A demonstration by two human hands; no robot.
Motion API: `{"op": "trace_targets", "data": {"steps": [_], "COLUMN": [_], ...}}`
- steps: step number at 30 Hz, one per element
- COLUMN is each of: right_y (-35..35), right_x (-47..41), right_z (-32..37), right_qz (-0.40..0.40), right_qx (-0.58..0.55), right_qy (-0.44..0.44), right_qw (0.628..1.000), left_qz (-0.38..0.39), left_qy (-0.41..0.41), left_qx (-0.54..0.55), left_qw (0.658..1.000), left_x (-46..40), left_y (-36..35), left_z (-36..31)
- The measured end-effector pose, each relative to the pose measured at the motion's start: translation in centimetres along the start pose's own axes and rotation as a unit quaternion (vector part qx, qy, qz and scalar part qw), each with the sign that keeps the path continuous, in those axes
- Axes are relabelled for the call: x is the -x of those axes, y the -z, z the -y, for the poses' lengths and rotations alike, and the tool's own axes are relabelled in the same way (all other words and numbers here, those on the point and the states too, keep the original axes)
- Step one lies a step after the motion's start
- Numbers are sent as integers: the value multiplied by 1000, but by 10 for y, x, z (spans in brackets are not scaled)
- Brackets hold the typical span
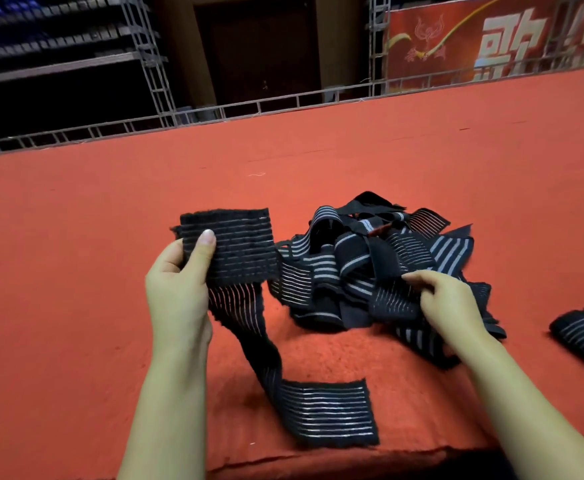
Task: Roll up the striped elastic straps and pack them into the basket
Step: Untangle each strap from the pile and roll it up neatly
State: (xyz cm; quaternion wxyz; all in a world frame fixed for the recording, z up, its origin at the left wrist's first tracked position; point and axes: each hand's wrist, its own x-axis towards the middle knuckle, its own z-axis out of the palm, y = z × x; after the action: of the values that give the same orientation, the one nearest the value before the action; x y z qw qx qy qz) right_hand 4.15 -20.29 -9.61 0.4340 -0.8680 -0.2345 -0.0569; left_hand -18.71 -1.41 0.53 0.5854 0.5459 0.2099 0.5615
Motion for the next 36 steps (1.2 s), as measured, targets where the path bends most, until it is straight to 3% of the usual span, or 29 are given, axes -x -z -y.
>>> {"op": "trace_targets", "data": {"steps": [6,10,14,18,22,26,29,31,36], "right_y": [7,21,26,22,23,30,40,41,16], "right_x": [25,48,61,61,58,50,45,43,63], "right_z": [85,129,138,131,123,114,106,104,114], "right_qz": [-63,5,17,51,96,-8,-71,-87,-97], "right_qx": [-187,-272,-284,-302,-388,-474,-516,-505,-340], "right_qy": [161,287,400,352,228,102,63,58,119], "right_qw": [967,918,871,884,888,875,851,857,928], "left_qz": [138,183,226,225,146,35,-18,-10,103], "left_qy": [9,36,85,126,126,103,78,67,13], "left_qx": [-12,-25,-60,-102,-143,-131,-142,-156,-141], "left_qw": [990,982,969,961,971,985,987,985,985], "left_x": [2,12,20,23,19,11,5,6,37], "left_y": [-10,-7,-2,-2,-2,5,16,21,-1], "left_z": [-26,-29,-24,-14,5,16,25,26,14]}}
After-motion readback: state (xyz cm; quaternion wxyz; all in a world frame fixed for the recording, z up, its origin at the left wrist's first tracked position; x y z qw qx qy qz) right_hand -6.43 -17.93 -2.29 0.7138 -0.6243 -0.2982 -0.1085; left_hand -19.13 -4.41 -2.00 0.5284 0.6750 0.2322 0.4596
